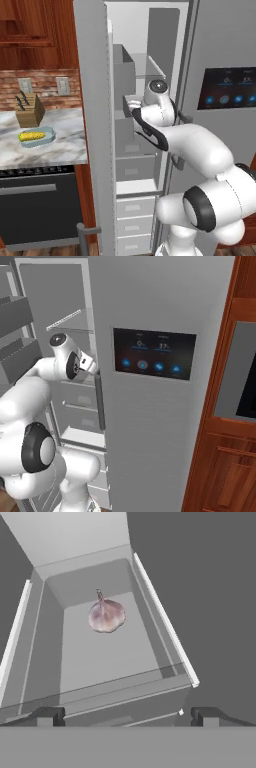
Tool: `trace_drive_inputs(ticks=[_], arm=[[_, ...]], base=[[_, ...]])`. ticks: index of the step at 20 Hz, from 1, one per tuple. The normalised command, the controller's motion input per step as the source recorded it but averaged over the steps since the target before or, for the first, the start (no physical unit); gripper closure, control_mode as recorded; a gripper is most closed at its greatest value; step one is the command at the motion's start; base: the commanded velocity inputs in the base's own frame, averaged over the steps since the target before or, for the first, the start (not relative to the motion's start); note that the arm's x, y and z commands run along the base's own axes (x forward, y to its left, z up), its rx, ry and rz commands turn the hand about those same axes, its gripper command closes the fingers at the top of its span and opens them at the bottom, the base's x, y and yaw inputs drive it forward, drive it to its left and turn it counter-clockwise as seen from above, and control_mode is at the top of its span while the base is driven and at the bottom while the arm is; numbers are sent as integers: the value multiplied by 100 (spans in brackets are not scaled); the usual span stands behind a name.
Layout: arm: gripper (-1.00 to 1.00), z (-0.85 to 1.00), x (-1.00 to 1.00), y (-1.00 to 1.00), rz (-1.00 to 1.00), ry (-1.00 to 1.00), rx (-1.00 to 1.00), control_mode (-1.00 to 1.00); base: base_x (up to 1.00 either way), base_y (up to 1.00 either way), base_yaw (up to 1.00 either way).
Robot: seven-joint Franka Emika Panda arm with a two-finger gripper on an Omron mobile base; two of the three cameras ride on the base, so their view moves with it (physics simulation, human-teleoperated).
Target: Take the garlic and corn out of the freezer and place them in the tupperware container on the counter. Then put the tupperware containing the vegetables back in the freezer.
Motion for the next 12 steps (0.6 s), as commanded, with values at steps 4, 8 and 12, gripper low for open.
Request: trace_drive_inputs(ticks=[4, 8, 12], arm=[[-100, -32, 0, 36, 0, 4, 0, -100], [-100, -12, 31, 12, 0, 3, 0, -100], [-100, -1, 57, 0, 0, 3, 0, -100]], base=[[0, 0, 0], [0, 0, 0], [0, 0, 0]])
